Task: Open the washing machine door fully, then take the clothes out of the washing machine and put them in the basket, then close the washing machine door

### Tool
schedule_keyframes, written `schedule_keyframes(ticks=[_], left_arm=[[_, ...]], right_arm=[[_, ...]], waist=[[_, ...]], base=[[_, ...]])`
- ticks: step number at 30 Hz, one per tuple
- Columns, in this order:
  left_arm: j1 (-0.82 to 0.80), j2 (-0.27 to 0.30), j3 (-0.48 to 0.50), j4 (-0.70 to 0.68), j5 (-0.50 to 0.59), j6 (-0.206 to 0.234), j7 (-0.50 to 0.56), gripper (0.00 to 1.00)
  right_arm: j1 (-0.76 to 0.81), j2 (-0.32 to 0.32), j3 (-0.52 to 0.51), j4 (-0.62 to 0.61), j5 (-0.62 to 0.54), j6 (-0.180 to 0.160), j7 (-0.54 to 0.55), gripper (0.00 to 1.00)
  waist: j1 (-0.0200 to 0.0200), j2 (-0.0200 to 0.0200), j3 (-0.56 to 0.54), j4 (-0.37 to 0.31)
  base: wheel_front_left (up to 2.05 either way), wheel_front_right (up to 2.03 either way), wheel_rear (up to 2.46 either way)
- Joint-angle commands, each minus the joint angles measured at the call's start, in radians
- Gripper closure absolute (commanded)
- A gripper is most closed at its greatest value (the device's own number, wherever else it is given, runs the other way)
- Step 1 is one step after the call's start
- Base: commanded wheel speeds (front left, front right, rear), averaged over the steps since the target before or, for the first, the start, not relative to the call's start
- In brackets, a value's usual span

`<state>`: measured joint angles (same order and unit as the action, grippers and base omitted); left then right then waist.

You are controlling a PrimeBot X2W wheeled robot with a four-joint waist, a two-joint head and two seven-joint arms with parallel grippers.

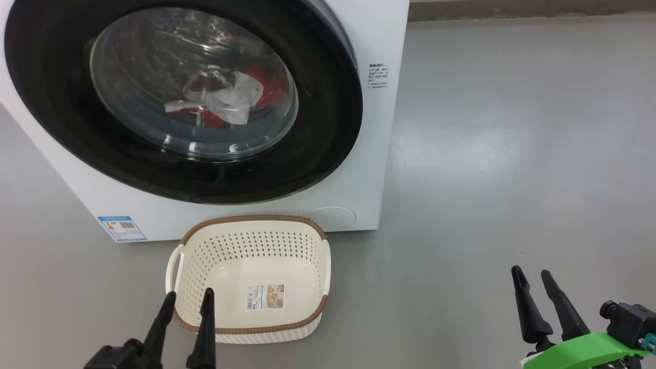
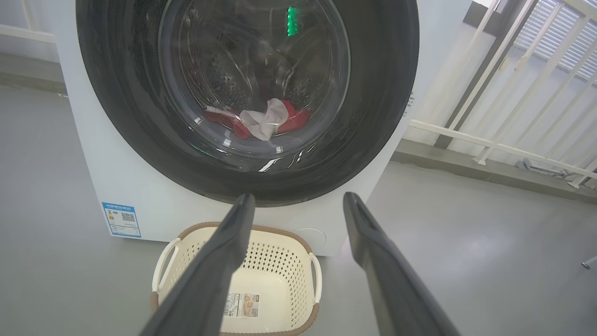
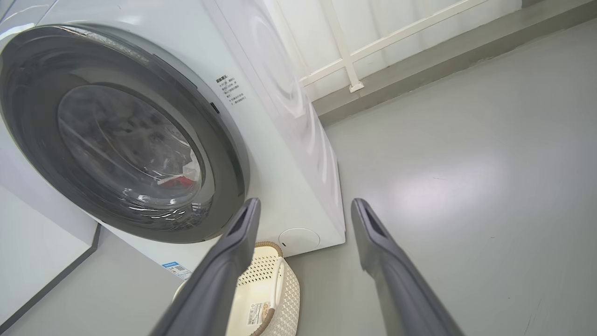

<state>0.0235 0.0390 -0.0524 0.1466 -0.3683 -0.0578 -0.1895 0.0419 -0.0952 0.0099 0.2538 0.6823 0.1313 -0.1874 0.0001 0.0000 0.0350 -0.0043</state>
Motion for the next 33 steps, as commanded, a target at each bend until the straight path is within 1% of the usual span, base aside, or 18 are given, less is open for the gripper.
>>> schedule_keyframes(ticks=[1,20,33], left_arm=[[-0.002,0.009,0.032,-0.021,0.039,0.005,-0.018,0.0],[0.002,0.011,0.044,-0.031,0.203,0.01,-0.071,0.0],[-0.001,0.011,0.055,-0.006,0.163,-0.002,-0.072,0.0]], right_arm=[[0.003,-0.021,0.01,-0.033,-0.03,0.0,-0.02,0.0],[0.019,-0.022,-0.009,-0.05,-0.175,-0.001,-0.073,0.0],[0.019,-0.02,-0.018,-0.034,-0.179,-0.001,-0.074,0.0]], waist=[[0.0,0.0,0.001,-0.001],[0.0,0.0,0.011,-0.003],[0.0,0.0,0.011,-0.007]], base=[[0.0,0.0,0.0],[0.0,0.0,0.0],[0.0,0.0,0.0]])
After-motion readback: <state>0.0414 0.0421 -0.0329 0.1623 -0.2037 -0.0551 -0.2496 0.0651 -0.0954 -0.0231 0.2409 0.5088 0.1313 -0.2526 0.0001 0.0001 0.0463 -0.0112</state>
